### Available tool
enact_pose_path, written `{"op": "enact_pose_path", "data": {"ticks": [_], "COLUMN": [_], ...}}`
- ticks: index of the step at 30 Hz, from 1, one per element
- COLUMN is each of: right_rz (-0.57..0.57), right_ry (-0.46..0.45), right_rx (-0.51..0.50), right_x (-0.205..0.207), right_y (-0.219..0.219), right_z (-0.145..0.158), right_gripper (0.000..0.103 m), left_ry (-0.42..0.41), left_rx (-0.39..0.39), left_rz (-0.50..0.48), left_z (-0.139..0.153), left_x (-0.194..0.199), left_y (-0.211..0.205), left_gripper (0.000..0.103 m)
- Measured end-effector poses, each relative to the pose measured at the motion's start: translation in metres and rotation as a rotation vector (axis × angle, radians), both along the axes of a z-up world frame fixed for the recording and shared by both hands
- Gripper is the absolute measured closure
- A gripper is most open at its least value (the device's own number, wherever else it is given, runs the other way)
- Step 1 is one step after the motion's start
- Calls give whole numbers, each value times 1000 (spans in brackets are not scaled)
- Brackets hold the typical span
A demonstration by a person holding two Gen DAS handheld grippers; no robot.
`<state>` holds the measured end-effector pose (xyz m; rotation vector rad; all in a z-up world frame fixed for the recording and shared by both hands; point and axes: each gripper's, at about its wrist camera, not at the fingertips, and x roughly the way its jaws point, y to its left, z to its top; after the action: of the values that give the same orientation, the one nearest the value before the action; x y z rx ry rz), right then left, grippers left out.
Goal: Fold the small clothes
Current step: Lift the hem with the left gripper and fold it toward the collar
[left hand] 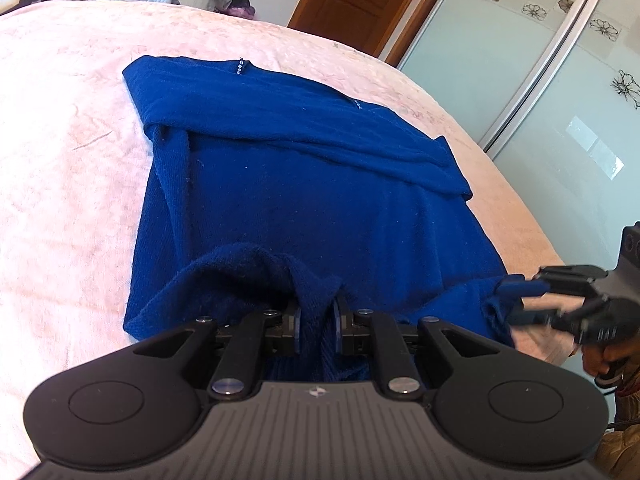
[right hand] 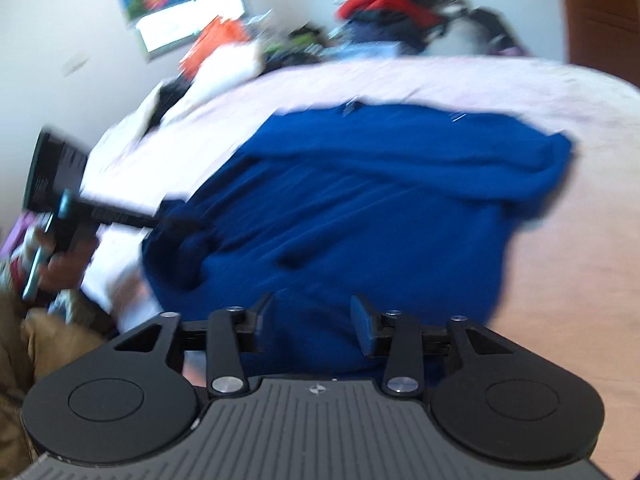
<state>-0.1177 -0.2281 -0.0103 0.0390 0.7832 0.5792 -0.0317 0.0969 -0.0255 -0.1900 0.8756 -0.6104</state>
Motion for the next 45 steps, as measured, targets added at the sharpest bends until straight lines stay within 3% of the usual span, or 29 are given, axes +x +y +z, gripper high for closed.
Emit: {"op": "enact_pose_path", "data": {"ticks": [4, 6, 8, 11, 16, 20, 25, 28, 32, 45], "right_rz": [27, 47, 23, -38, -137, -189, -227, -249, -319, -426], "right_ry": [-26, -47, -40, -57, -118, -198, -314, -357, -288, -378], "right_rx": [-130, -158, -103, -14, 172, 278, 342, 372, 387, 422], "right_x": [-7, -13, -15, -19, -21, -25, -30, -25, -7, 51], "right_y": [20, 22, 13, -7, -36, -49, -56, -62, -70, -81], "right_z": [-9, -8, -2, 6, 24, 41, 67, 73, 60, 71], "right_gripper": [35, 56, 80, 86, 87, 87, 87, 87, 87, 87], "left_ry": [-2, -8, -14, -36, -189, -277, -372, -357, -290, -332], "left_rx": [4, 7, 11, 18, 65, 47, -19, -62, -47, -35], "left_rz": [4, 6, 13, 26, 54, 74, 123, 147, 167, 157], "left_z": [-1, -1, 0, 5, 29, 53, 86, 90, 81, 107], "left_x": [0, -2, -3, -7, -26, -34, -37, -25, -10, 50], "left_y": [-2, -2, -2, -2, -8, -7, 0, 4, 2, -18], "left_gripper": [89, 89, 89, 89, 89, 89, 89, 89, 89, 89]}}
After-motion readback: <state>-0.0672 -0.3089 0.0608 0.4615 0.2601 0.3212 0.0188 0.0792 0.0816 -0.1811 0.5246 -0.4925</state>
